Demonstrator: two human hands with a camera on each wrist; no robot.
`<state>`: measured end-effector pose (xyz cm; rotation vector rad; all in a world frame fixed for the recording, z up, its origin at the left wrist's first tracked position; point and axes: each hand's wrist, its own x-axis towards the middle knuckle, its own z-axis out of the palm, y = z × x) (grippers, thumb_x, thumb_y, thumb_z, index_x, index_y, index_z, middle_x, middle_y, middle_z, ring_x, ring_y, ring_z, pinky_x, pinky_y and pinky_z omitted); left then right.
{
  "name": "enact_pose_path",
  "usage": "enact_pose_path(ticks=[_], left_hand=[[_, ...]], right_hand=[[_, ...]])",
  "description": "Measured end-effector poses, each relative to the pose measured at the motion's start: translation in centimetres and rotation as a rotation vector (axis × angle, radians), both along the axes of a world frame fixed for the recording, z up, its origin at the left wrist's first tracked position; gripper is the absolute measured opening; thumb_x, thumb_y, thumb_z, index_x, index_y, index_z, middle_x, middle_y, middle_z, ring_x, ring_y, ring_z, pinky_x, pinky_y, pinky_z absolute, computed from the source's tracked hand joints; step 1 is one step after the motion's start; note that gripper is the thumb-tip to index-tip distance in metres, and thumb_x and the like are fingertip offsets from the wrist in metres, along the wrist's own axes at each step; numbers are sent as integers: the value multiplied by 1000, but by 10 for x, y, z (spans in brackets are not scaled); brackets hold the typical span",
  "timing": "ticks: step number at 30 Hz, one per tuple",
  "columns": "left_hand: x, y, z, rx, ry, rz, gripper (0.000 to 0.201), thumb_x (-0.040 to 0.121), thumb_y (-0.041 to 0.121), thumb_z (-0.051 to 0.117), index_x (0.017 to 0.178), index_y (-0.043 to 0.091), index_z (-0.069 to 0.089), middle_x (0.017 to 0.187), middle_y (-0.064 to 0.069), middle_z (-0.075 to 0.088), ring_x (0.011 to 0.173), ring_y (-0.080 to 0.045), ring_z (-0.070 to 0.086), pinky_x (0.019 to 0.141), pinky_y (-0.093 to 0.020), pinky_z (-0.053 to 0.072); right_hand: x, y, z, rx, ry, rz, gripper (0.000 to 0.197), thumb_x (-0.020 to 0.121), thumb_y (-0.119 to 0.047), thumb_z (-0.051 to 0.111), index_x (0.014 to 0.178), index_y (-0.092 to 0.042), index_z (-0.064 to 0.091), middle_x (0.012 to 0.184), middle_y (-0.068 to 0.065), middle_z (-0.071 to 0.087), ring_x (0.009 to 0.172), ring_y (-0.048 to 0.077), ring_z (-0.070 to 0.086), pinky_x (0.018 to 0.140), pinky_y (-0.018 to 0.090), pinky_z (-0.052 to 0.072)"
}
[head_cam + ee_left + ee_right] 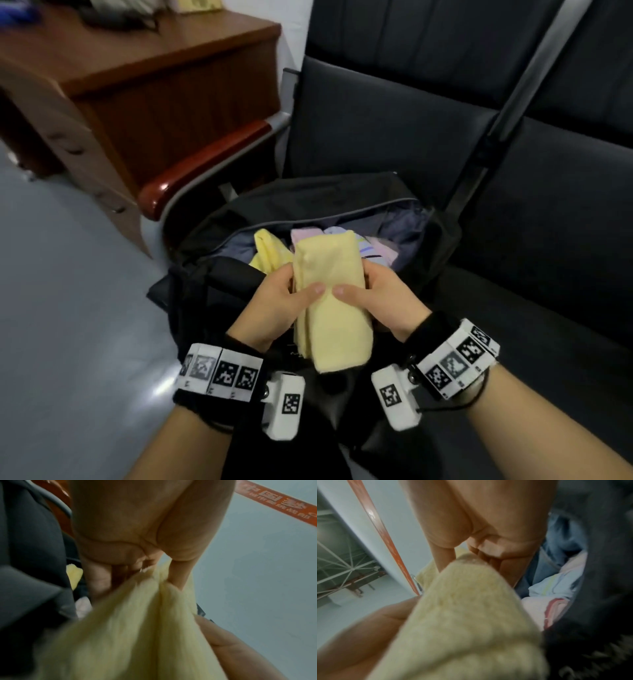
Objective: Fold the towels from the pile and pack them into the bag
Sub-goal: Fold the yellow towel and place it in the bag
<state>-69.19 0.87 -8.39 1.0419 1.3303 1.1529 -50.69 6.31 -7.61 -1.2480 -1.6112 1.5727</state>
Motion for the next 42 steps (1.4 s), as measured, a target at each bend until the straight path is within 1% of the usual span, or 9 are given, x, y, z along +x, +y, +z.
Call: enact_pose_path(ticks=[5, 9, 13, 22, 27, 29, 31, 37, 42], left_hand=[[-84, 27, -11, -25, 326, 285, 13, 90, 21, 70, 100, 29, 66, 91, 8, 68, 78, 5, 64, 69, -8, 47], [-150, 50, -27, -99, 597, 379, 24, 87, 18, 71, 111, 19, 68, 103, 3, 69, 98, -13, 65, 92, -33, 52], [-193, 70, -48, -259, 760, 398, 36, 85, 18, 72, 120, 13, 66, 114, -8, 67, 100, -23, 61, 92, -35, 49], [-217, 80, -88, -513, 585, 304, 42, 78, 17, 82, 113, 23, 61, 105, -5, 67, 98, -24, 65, 89, -36, 53], [-217, 81, -90, -500, 542, 275, 53, 77, 9, 81, 126, 21, 64, 103, 0, 68, 83, -6, 63, 68, -20, 50], [-215, 81, -89, -514, 540, 244, 59, 79, 6, 78, 134, 18, 62, 121, -6, 66, 99, -14, 64, 80, -21, 49], [-212, 80, -84, -529, 536, 224, 62, 79, 5, 77, 137, 17, 60, 134, -9, 61, 119, -22, 59, 94, -27, 46], [-208, 67, -52, -270, 682, 364, 69, 72, -10, 69, 137, 10, 58, 134, -12, 54, 124, -28, 55, 101, -28, 41], [-203, 45, -13, -29, 662, 420, 80, 75, -12, 65, 148, 15, 45, 136, -3, 43, 124, -16, 48, 109, -28, 39]], right_hand=[[-27, 44, -3, 17, -35, -21, 32, 88, -7, 71, 119, -4, 63, 113, 8, 73, 105, 25, 70, 89, 40, 58], [-36, 79, -4, -17, 45, -157, 34, 91, -10, 69, 123, -9, 61, 114, 4, 73, 105, 21, 70, 88, 39, 59], [-54, 112, -12, -56, 129, -205, 35, 92, -12, 67, 126, -13, 59, 116, 1, 72, 105, 17, 70, 88, 37, 59], [-134, 119, -75, -143, -175, 246, 38, 94, -13, 64, 130, -5, 54, 123, 13, 66, 114, 28, 64, 101, 50, 50], [-147, 115, -84, -69, -405, 544, 36, 94, -26, 64, 127, -16, 55, 121, 3, 65, 110, 20, 62, 94, 35, 51], [-152, 113, -83, -19, -495, 613, 35, 93, -28, 63, 125, -18, 55, 120, 2, 63, 109, 19, 60, 90, 32, 49], [-156, 112, -80, 6, -544, 631, 36, 93, -28, 63, 126, -17, 57, 123, 4, 62, 111, 20, 59, 92, 32, 48], [-141, 129, -77, 35, -628, 424, 36, 95, -26, 62, 125, -9, 56, 113, 5, 61, 112, 27, 58, 89, 29, 42], [-132, 143, -63, -68, -477, 229, 34, 90, -22, 66, 121, -10, 61, 115, 14, 68, 108, 31, 64, 99, 50, 50]])
